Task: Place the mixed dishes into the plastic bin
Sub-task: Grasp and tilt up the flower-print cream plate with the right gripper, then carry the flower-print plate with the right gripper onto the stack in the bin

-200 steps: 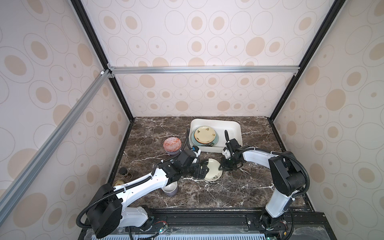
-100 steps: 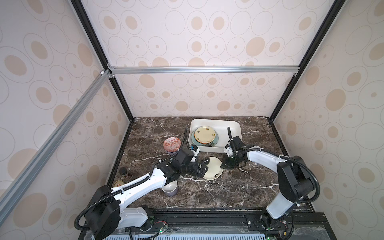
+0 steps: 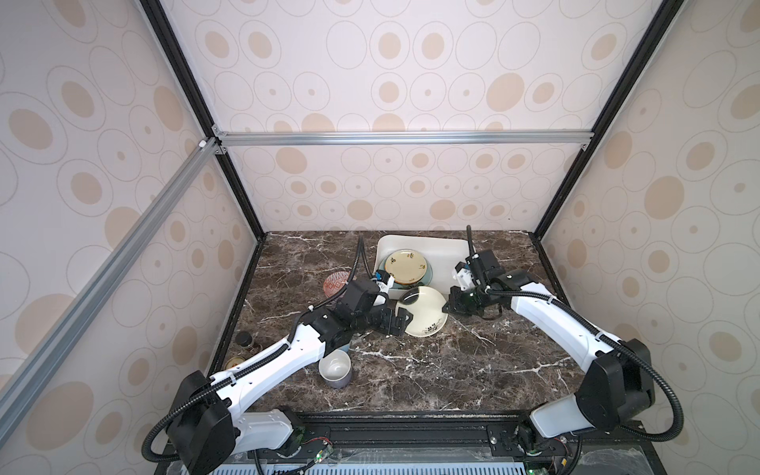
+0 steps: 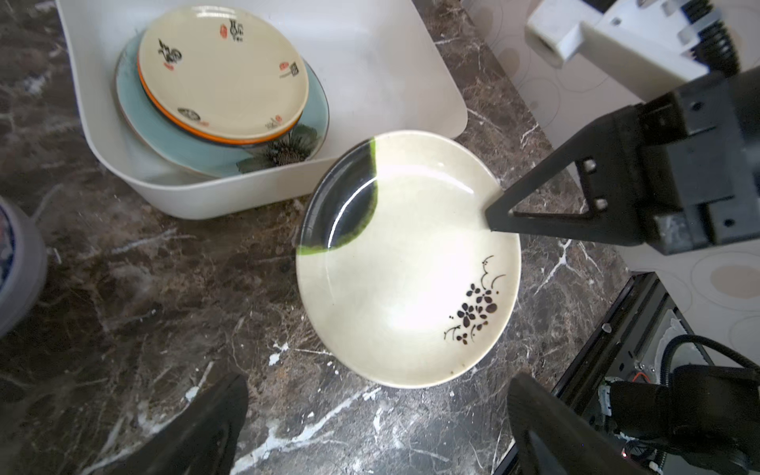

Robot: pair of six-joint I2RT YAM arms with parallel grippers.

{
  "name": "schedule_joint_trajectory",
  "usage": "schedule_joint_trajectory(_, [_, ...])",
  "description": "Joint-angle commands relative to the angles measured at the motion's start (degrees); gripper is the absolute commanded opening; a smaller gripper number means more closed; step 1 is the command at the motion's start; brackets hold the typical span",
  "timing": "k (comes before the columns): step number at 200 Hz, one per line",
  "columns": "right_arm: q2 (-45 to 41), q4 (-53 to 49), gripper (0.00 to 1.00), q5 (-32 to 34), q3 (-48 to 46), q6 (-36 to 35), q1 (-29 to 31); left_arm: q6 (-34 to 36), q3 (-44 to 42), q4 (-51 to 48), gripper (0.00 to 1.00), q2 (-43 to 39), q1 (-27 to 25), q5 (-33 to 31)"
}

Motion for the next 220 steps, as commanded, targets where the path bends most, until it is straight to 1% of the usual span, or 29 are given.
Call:
schedule_joint_trajectory(1, [3.9,-2.5,0.0,-0.1,6.0,-1.4,-1.2,3.1,4.9,-2.1,0.99,1.4,1.6,0.6])
schedule_joint_trajectory(33, [12.2,-4.8,0.0,-0.8,16.8,-3.1,-3.2,5.0,9.6,-3.5,0.99,4.6,3.6,1.5])
schedule_joint_trajectory(76, [27.6,-7.4,0.0,-2.2,33.7,-4.1,-6.0,6.6,13.9,-4.7,0.99,9.4,8.0,3.7])
schedule_joint_trajectory(119, [42.0,-6.7,0.0,-3.2,47.8,-3.3,-6.0,7.2,16.5,-6.2,0.99,11.8,12.4,4.4])
schedule_joint_trajectory(157, [53.5,-9.9,0.0,-3.9,62.6,-2.4,-6.0,7.2,17.0,-6.6,0.99,12.8,15.5,5.2])
schedule_joint_trajectory(182, [57.7,-10.1,0.0,-4.3,66.8,-1.7,-6.0,7.3,17.5,-6.5,0.99,13.5,16.7,5.7])
schedule_joint_trajectory(220, [58.9,-9.6,0.0,-3.9,66.8,-1.7,-6.0,7.2,18.2,-6.1,0.99,14.9,18.1,6.8])
